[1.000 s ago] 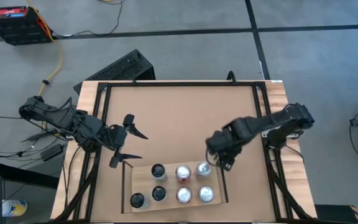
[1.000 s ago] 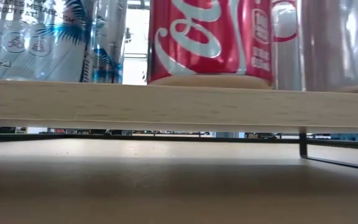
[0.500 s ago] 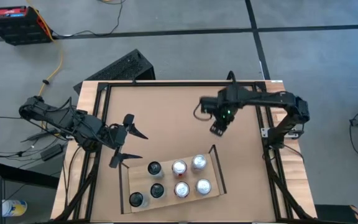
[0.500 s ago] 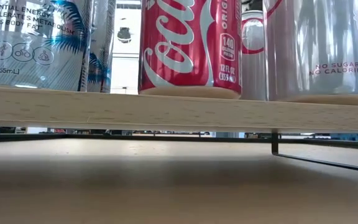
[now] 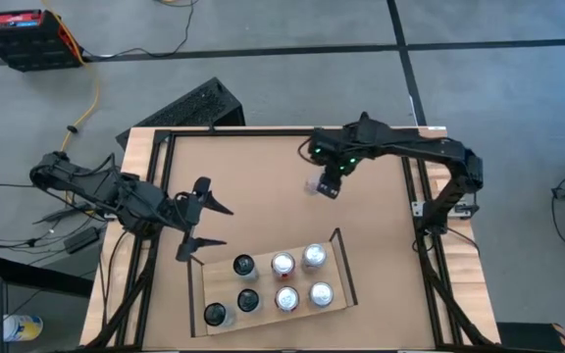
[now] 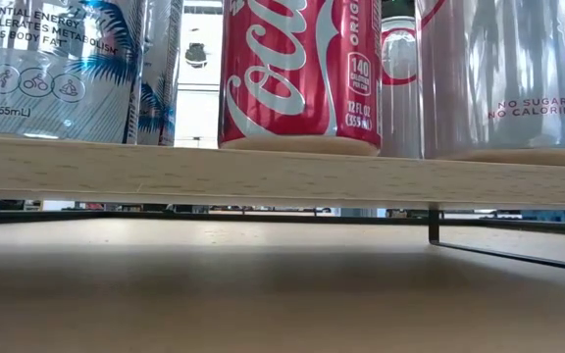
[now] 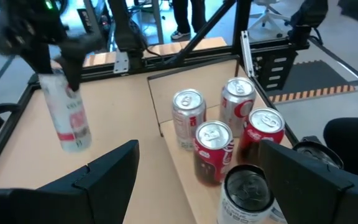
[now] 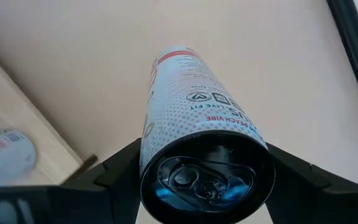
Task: Place canned beverage on shelf
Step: Put the white pink soda can aligned with the other white pink soda can on the shelf
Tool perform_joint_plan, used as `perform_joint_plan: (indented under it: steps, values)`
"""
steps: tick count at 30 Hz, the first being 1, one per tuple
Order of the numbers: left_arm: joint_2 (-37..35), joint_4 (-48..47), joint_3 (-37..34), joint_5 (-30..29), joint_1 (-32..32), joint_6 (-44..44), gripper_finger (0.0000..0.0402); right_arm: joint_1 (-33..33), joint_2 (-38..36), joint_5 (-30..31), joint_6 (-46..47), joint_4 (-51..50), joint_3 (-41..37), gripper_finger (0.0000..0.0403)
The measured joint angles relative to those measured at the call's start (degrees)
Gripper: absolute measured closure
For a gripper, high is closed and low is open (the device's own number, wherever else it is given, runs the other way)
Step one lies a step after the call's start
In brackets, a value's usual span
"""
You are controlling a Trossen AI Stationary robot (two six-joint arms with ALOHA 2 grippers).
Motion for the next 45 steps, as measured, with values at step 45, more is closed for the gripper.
perform_joint_plan:
  steps: [45]
  values:
    - [1.33, -1.05, -0.09, 2.95, 4.98, 4.17, 0.0086, 4.03, 4.88, 2.27, -1.10, -13.59, 3.48, 0.0031]
